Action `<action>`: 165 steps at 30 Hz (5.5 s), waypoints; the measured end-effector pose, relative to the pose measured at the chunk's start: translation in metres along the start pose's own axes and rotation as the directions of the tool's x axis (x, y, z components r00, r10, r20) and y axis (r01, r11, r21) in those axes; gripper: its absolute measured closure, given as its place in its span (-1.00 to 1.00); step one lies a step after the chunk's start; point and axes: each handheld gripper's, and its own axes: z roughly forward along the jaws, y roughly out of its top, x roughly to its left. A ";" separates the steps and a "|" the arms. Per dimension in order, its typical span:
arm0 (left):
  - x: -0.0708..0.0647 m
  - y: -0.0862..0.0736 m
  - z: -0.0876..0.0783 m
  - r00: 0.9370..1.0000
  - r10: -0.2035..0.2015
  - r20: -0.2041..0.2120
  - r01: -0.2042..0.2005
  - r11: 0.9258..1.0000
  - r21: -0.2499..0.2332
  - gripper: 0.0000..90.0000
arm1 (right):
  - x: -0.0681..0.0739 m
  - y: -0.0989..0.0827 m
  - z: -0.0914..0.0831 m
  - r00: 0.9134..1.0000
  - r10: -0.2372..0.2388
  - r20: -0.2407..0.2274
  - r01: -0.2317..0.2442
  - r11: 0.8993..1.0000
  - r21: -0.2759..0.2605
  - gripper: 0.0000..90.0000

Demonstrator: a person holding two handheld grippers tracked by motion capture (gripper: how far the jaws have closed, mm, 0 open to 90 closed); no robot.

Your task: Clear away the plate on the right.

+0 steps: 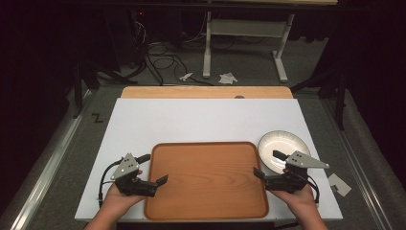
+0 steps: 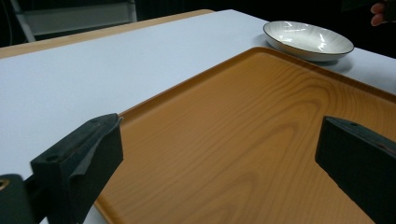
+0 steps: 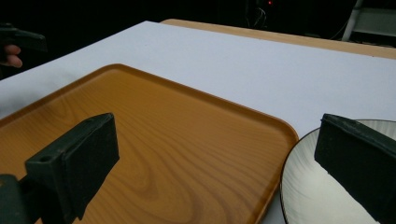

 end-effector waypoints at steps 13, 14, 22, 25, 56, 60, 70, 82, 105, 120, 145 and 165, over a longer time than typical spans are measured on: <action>0.003 0.002 -0.003 0.999 0.005 -0.048 -0.004 1.000 0.021 -0.97 | -0.017 -0.001 -0.010 0.998 0.037 0.057 -0.037 0.999 0.009 -1.00; 0.002 0.002 -0.003 0.999 0.007 -0.047 -0.006 1.000 0.025 -0.98 | -0.020 -0.001 -0.012 0.997 0.049 0.066 -0.049 0.999 0.004 -1.00; 0.000 0.005 -0.004 1.000 0.012 -0.025 -0.011 1.000 0.024 -0.98 | -0.034 -0.003 -0.019 0.991 0.073 0.109 -0.073 0.997 0.000 -1.00; 0.001 0.005 -0.005 1.000 0.008 -0.014 -0.007 1.000 0.014 -0.98 | -0.040 -0.005 -0.021 0.987 0.076 0.140 -0.078 0.997 0.010 -1.00; 0.002 0.009 0.004 0.999 0.023 -0.025 -0.023 1.000 -0.013 -0.99 | -0.084 -0.030 -0.058 0.929 0.185 0.321 -0.207 0.978 0.033 -0.99; 0.002 0.009 0.007 1.000 0.023 -0.010 -0.023 1.000 -0.012 -0.99 | -0.089 -0.036 -0.063 0.916 0.223 0.334 -0.246 0.969 0.027 -0.98; 0.001 0.008 0.008 0.999 0.046 0.017 -0.046 0.999 0.000 -0.99 | -0.099 -0.045 -0.066 0.873 0.319 0.368 -0.344 0.939 0.002 -0.84; -0.005 0.009 0.002 0.997 0.074 0.021 -0.074 0.997 -0.007 -0.98 | -0.107 -0.053 -0.065 0.837 0.422 0.348 -0.449 0.894 -0.004 -0.59; -0.005 0.007 -0.003 0.998 0.067 0.012 -0.067 0.998 -0.021 -0.98 | -0.125 -0.070 -0.062 0.694 0.664 0.278 -0.681 0.731 -0.048 0.08; -0.004 0.002 -0.010 0.998 0.057 0.003 -0.056 0.998 -0.020 -0.97 | -0.136 -0.074 -0.051 0.624 0.741 0.249 -0.757 0.652 -0.041 0.25; -0.005 0.001 -0.012 0.998 0.060 0.002 -0.060 0.998 -0.024 -0.97 | -0.140 -0.069 -0.043 0.643 0.720 0.261 -0.746 0.665 0.004 0.40; -0.006 0.001 -0.012 0.998 0.062 0.007 -0.062 0.998 -0.027 -0.97 | -0.146 -0.070 -0.044 0.606 0.749 0.268 -0.779 0.627 0.012 0.65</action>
